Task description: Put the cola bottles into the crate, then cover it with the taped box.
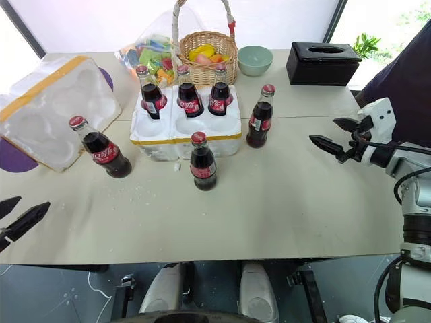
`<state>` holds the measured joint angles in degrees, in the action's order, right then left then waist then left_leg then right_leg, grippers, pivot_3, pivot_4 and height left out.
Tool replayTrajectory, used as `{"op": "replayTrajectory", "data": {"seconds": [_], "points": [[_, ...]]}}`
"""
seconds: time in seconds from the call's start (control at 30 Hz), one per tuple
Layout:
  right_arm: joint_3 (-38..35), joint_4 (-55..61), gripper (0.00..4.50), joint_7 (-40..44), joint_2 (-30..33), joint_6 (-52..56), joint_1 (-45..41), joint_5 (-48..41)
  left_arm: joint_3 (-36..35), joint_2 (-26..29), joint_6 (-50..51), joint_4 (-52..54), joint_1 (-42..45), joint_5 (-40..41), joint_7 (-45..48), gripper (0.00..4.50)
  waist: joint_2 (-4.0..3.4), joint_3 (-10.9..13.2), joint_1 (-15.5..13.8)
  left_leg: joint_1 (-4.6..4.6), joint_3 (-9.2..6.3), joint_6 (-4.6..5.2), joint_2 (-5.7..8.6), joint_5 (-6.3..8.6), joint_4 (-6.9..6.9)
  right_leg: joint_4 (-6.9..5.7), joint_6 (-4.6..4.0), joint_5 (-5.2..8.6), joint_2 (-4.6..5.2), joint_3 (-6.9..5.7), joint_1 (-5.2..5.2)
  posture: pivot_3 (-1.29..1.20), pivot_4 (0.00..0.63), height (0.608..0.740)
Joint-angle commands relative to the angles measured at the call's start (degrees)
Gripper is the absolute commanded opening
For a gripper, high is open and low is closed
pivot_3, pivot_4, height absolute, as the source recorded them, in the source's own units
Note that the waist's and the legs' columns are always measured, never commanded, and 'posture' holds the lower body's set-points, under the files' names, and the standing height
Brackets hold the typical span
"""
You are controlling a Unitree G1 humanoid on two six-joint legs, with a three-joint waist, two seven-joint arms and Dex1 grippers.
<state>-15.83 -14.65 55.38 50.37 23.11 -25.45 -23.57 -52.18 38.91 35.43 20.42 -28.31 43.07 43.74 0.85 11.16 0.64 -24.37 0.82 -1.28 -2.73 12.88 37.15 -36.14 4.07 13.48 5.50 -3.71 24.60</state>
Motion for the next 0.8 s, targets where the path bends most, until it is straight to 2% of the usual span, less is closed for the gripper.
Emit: {"op": "replayTrajectory", "data": {"seconds": [0.03, 0.5, 0.67, 0.8], "points": [[-1.80, 2.27, 4.50, 0.02, 0.86, -0.11, 0.33, -0.78, -0.32, 1.48, -1.63, -0.46, -0.05, -1.64, 0.26, 4.36, 0.00, 0.00, 0.00, 0.00, 0.00, 0.00, 0.00, 0.00, 0.00, 0.00, 0.00, 0.00, 0.00, 0.00, 0.00, 0.00, 0.150, 0.740], [-1.18, 1.99, 4.50, 1.39, 1.17, 1.27, -0.38, -1.00, -1.40, 1.41, -0.61, -1.98, 3.21, 1.06, -0.53, 4.36, 0.00, 0.00, 0.04, 0.01, 0.20, -0.01, -0.03, 0.00, -0.01, 0.00, -0.02, -0.03, 0.00, 0.14, 0.07, 0.00, 0.150, 0.740], [-2.84, 5.78, 4.50, 9.51, 5.52, 7.20, -1.14, -6.70, 2.05, 4.43, -1.27, -1.93, 9.14, 1.80, 1.10, 4.36, -0.05, 0.03, -0.50, 0.01, 0.21, -0.01, -0.03, 0.00, 0.00, -0.02, -0.02, -0.03, 0.00, 0.15, 0.08, 0.00, 0.150, 0.740], [-4.20, 15.11, 4.50, 16.78, 10.80, 14.56, 1.04, -14.31, 7.61, 7.90, -1.67, -5.57, 15.99, 0.50, 3.44, 4.36, -0.10, 0.03, -1.19, 0.02, 0.24, -0.01, -0.06, 0.00, -0.01, -0.02, -0.04, -0.05, -0.01, 0.16, 0.10, 0.00, 0.150, 0.740]]}}
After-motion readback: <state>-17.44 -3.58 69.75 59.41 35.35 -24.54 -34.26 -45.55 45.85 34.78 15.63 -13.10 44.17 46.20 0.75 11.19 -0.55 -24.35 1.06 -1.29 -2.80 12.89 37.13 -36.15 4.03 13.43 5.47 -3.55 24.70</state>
